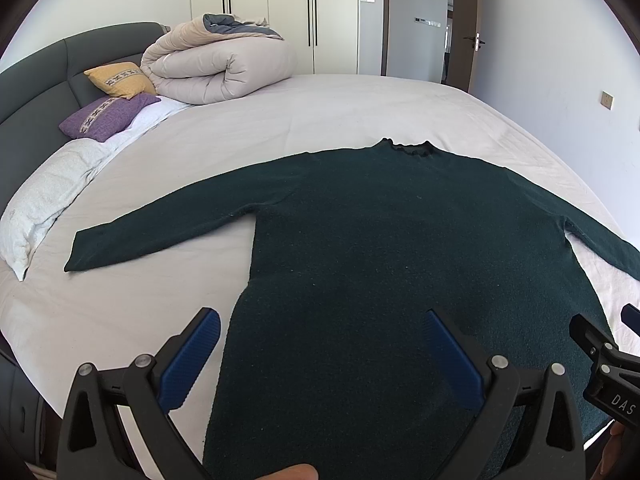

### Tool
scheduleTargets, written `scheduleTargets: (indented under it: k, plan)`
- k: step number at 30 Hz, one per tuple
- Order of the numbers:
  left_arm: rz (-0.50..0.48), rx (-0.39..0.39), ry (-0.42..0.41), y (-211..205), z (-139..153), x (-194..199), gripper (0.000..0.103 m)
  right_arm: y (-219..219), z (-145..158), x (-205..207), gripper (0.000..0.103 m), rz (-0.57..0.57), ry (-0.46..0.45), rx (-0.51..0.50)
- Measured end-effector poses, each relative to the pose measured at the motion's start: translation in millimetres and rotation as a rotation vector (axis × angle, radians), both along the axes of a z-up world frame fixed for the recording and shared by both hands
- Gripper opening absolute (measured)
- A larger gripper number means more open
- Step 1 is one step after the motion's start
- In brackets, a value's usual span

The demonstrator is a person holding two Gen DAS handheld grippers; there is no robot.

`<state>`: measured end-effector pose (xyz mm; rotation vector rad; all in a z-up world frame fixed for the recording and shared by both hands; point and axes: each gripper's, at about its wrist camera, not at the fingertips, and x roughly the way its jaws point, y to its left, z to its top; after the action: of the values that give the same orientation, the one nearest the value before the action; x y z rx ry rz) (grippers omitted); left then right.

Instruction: Fold small clothes

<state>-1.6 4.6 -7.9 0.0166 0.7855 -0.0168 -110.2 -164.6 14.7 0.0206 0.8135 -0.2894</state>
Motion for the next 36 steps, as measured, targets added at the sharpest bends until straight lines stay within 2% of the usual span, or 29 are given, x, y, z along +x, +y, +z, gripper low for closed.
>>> scheduleTargets:
  k: [21, 24, 29, 33, 36]
  plan:
    - [-0.009, 0.006, -0.003, -1.8, -0.4, 1.5, 0.103, -0.4, 0.4, -1.5, 0.103, 0.000, 0.001, 0.012]
    - [-0.023, 0.001, 0.000, -5.4, -1.2, 6.1, 0.103, -10.7, 2.3, -2.1, 0.103, -0.004, -0.008, 0.050]
    - [-0.060, -0.073, 0.044, -6.6, -3.8, 24.4, 0.103, -75.5, 12.3, -6.4, 0.103, -0.062, -0.080, 0.229]
    - [-0.070, -0.133, 0.070, -12.9, -6.6, 45.2, 0.103, -165.4, 16.3, -20.1, 0.103, -0.219, -0.176, 0.370]
    - [-0.119, -0.221, 0.112, -20.5, -10.6, 64.7, 0.103, -243.7, 10.9, -35.9, 0.103, -0.369, -0.251, 0.506]
